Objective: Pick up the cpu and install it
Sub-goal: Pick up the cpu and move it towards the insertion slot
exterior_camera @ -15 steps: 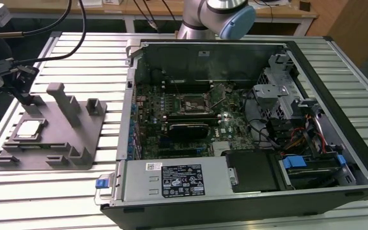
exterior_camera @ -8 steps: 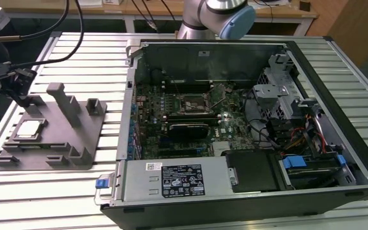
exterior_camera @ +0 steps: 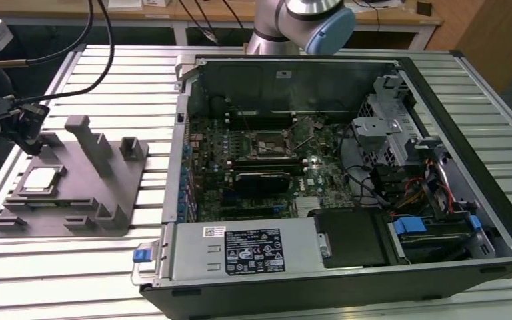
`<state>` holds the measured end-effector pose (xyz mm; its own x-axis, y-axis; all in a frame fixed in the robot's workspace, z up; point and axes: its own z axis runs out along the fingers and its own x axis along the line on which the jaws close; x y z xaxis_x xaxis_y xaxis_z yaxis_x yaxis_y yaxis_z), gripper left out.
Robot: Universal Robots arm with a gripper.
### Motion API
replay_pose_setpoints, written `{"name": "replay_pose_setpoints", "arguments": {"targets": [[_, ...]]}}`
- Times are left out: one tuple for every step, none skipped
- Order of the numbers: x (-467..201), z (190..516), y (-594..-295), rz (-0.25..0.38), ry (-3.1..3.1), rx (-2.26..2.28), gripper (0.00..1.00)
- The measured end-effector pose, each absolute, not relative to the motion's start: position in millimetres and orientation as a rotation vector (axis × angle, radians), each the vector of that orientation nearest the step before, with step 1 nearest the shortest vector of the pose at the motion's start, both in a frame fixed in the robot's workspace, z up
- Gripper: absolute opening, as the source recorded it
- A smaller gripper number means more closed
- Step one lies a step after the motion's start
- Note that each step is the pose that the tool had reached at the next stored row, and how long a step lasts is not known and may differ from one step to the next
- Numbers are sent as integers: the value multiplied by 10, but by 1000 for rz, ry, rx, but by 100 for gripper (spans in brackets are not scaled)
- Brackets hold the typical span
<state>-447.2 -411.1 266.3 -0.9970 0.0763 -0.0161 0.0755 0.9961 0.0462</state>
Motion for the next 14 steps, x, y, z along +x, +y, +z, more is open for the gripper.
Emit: {"name": "replay_pose_setpoints", "arguments": {"targets": [[-4479, 2646, -4115, 71, 3121, 119, 11], [-4485, 2631, -4119, 71, 3121, 119, 11], [-4492, 2615, -4123, 71, 3121, 119, 11], [-4499, 2598, -4126, 71, 3121, 119, 11], [-4505, 2582, -4130, 71, 3122, 119, 11], [-4512, 2566, -4133, 71, 3122, 119, 11], [-4519, 2549, -4135, 71, 3122, 119, 11], [-4526, 2533, -4137, 71, 3122, 119, 11], [-4533, 2518, -4140, 71, 3123, 119, 11], [-4541, 2504, -4142, 71, 3123, 119, 11], [-4547, 2490, -4144, 71, 3123, 119, 11], [-4554, 2476, -4148, 71, 3124, 119, 11], [-4560, 2462, -4151, 71, 3124, 119, 11], [-4567, 2447, -4155, 71, 3124, 119, 11]]}}
